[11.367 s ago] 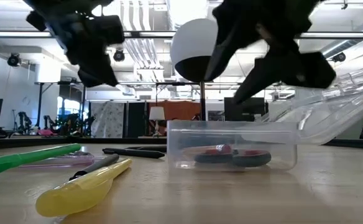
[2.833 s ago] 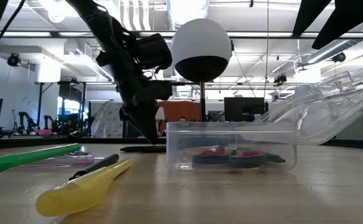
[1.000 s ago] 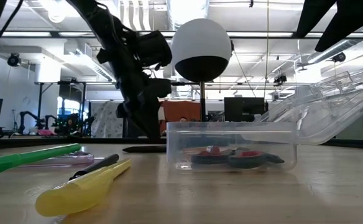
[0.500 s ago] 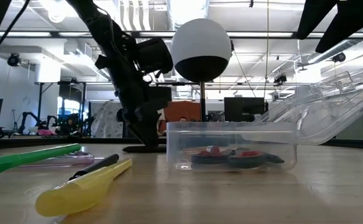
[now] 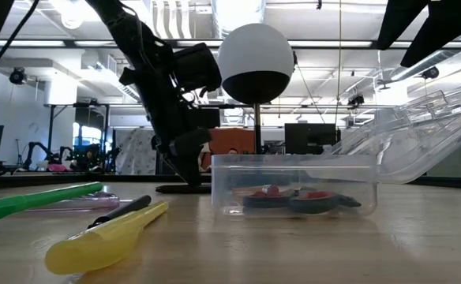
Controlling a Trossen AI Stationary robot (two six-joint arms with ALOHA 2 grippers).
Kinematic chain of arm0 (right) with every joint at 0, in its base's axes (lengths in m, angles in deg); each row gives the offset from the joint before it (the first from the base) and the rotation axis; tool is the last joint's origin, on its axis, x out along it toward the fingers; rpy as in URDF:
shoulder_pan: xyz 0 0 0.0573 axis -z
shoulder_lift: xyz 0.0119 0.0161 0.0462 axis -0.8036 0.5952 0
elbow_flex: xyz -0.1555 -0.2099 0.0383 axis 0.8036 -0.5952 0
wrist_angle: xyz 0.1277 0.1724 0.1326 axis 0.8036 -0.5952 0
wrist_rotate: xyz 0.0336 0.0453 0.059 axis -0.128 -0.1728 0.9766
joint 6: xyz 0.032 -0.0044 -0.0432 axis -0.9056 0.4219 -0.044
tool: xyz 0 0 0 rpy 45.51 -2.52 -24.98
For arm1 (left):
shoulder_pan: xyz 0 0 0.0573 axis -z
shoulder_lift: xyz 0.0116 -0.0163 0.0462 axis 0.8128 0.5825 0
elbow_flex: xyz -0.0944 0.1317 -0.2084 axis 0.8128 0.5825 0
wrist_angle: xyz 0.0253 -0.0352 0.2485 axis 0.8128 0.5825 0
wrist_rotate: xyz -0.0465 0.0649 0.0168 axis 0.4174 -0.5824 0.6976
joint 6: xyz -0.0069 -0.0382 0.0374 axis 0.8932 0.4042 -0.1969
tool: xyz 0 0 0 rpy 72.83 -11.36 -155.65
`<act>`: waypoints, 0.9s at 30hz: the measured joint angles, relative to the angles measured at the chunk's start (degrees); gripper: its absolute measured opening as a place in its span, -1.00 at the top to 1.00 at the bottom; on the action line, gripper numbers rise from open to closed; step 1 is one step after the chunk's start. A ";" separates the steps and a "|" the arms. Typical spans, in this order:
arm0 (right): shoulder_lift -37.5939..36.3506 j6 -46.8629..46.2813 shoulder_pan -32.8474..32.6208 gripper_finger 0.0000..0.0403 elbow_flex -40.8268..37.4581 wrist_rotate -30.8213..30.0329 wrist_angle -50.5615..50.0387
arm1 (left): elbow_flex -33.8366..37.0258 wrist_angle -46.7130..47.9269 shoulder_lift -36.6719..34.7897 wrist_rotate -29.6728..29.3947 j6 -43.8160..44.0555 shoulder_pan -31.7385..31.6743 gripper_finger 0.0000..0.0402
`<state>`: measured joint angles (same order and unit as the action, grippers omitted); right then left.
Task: Pick & place school supplies into a supply box
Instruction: Put the black pen into the transparent supply box
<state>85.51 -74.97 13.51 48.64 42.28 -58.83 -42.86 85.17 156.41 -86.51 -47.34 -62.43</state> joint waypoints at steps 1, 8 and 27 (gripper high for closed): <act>0.00 0.01 0.00 0.13 0.00 0.02 -0.01 | 0.02 0.02 0.00 -0.06 -0.10 0.00 0.94; 0.00 -0.34 -0.02 0.13 0.00 -0.23 0.04 | 0.34 1.42 -2.80 1.67 1.44 -0.24 0.95; -2.74 -11.67 8.06 0.13 -1.06 -0.22 -16.81 | 0.31 -13.22 -16.27 18.97 38.05 6.42 0.96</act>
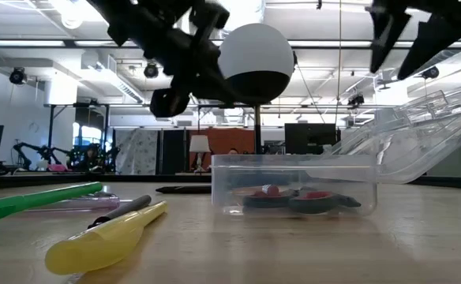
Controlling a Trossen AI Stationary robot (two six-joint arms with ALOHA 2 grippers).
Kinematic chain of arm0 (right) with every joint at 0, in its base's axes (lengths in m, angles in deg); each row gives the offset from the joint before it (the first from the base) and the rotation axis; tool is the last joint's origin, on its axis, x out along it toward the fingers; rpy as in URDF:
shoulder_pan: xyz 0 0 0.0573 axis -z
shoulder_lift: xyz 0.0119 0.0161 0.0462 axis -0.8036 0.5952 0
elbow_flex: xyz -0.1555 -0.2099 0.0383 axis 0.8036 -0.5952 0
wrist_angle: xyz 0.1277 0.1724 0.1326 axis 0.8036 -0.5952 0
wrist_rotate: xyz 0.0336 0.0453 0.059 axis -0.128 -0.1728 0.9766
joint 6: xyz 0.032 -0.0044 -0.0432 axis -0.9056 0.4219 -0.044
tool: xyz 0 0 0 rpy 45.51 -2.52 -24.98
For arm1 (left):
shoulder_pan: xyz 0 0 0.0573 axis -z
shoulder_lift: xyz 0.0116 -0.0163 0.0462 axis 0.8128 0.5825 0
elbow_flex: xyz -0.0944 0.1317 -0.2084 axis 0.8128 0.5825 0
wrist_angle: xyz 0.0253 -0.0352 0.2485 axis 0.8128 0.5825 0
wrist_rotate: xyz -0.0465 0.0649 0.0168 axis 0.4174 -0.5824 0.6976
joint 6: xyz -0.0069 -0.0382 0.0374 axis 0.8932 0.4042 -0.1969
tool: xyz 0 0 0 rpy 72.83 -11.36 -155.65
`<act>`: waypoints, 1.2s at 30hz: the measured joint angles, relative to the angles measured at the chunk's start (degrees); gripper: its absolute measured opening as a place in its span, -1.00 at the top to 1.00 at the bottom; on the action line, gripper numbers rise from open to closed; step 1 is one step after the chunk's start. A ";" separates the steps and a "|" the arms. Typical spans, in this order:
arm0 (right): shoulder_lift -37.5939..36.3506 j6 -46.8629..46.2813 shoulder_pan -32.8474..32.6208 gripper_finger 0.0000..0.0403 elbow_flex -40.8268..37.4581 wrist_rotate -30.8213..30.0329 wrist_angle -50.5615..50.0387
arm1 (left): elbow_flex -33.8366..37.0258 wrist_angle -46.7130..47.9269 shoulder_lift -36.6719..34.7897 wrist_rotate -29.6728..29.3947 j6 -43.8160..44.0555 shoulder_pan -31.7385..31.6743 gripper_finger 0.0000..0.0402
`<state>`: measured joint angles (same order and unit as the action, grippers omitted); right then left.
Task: Pick & place school supplies into a supply box
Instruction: Put the black pen into the transparent supply box
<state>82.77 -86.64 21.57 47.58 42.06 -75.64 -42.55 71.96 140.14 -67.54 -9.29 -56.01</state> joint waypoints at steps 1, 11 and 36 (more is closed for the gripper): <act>-0.58 3.02 0.76 0.13 -0.37 0.50 -1.36 | -0.05 -1.32 0.70 -1.06 2.53 1.12 0.96; -10.65 37.04 6.91 0.13 -8.38 1.20 -3.67 | -1.54 -2.52 8.90 -12.84 26.05 10.86 0.96; -29.10 43.57 8.07 0.13 -20.84 -1.47 -1.63 | -39.12 35.75 31.44 -17.91 36.95 14.69 0.70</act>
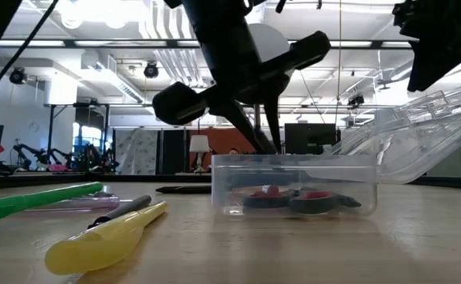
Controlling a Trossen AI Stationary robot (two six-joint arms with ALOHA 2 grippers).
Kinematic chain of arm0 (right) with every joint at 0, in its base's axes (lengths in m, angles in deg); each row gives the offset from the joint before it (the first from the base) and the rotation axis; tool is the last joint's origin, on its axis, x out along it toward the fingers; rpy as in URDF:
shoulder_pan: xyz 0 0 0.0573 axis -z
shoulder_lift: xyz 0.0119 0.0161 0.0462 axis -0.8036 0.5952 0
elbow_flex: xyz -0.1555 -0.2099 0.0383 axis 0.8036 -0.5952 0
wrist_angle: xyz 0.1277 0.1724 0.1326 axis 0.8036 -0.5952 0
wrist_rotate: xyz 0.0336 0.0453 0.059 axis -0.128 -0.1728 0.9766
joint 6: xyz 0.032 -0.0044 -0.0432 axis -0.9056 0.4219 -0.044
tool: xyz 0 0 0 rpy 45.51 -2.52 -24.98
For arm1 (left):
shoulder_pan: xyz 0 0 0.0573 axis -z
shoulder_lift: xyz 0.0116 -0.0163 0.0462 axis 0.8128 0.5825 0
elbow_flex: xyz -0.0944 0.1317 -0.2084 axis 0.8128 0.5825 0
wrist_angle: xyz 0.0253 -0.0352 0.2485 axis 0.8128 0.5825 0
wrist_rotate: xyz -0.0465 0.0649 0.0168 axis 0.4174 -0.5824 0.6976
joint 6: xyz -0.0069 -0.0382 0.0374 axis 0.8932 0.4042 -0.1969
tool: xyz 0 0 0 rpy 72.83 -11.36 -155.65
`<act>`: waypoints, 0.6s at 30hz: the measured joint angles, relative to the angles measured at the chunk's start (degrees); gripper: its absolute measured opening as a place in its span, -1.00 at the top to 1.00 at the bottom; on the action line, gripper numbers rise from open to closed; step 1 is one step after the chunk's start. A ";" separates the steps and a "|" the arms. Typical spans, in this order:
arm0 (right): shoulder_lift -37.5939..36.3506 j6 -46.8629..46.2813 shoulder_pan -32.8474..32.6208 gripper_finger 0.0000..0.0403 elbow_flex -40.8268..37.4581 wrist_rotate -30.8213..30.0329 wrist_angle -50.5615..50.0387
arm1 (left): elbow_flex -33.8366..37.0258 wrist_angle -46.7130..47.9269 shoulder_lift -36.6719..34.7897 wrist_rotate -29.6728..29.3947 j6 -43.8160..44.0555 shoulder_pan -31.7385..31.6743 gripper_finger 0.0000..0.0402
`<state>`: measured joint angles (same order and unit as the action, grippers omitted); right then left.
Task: Pick & place school supplies into a supply box
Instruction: Put the black pen into the transparent supply box, then put the top black pen into the transparent supply box
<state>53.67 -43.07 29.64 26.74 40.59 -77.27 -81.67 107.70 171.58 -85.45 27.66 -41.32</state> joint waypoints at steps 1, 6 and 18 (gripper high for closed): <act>0.32 0.75 0.00 0.13 0.00 -0.16 0.36 | -0.02 0.17 0.00 0.00 0.06 0.09 0.66; 1.82 3.26 0.00 0.13 -0.02 -0.17 1.35 | 0.63 1.07 -0.06 0.51 2.01 0.42 0.41; 2.13 14.20 0.00 0.13 -0.04 -0.12 3.94 | 1.38 20.25 -10.54 3.65 -18.67 -2.98 0.36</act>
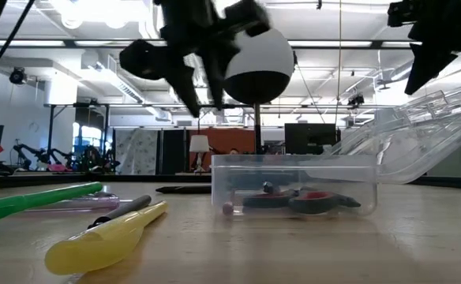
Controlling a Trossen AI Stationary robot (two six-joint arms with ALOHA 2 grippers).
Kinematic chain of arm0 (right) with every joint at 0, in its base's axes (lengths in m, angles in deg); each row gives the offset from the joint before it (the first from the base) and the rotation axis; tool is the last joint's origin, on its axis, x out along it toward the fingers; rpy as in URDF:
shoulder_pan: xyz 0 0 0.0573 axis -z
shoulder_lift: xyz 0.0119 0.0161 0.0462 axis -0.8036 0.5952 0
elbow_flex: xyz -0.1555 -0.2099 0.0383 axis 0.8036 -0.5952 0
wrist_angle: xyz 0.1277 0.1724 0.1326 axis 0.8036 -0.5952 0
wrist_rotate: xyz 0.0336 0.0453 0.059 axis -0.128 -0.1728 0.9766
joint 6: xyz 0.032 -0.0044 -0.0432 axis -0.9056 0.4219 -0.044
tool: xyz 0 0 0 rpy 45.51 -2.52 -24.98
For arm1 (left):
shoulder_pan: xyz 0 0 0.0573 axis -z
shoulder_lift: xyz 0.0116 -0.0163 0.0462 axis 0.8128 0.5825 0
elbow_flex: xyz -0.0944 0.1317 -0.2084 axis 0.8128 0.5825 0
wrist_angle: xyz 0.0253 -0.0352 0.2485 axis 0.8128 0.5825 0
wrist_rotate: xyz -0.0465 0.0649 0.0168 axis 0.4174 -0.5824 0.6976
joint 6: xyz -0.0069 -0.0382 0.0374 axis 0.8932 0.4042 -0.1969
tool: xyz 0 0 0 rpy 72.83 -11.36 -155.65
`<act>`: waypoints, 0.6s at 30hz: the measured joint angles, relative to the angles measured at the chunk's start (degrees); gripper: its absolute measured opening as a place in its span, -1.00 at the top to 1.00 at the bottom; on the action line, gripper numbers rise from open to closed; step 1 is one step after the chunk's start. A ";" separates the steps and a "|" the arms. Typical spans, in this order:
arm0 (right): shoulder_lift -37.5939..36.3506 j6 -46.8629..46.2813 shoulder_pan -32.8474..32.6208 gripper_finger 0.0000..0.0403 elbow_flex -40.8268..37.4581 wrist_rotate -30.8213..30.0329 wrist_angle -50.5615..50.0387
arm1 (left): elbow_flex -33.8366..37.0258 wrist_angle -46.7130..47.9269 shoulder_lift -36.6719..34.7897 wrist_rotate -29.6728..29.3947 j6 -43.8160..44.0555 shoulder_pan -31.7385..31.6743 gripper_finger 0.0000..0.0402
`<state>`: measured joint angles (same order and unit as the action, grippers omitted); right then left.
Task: Pick & place school supplies into a supply box
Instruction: Put the top black pen into the transparent supply box
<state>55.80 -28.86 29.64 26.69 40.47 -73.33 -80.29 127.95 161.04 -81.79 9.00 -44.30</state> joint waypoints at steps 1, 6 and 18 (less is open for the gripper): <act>0.00 0.75 0.00 0.13 0.00 0.00 0.81 | 0.84 0.77 -0.73 -0.02 -2.17 -1.00 0.38; 0.02 4.07 0.02 0.13 0.00 0.02 5.87 | 5.58 -0.47 -1.63 0.40 -14.21 -7.26 0.42; 0.02 2.65 0.02 0.13 -0.04 0.28 7.90 | 14.30 -9.04 -1.62 0.80 -31.05 -13.38 0.42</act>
<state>55.83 -26.22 29.66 26.65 40.75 -65.43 -65.99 118.92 159.42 -81.00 -22.05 -57.69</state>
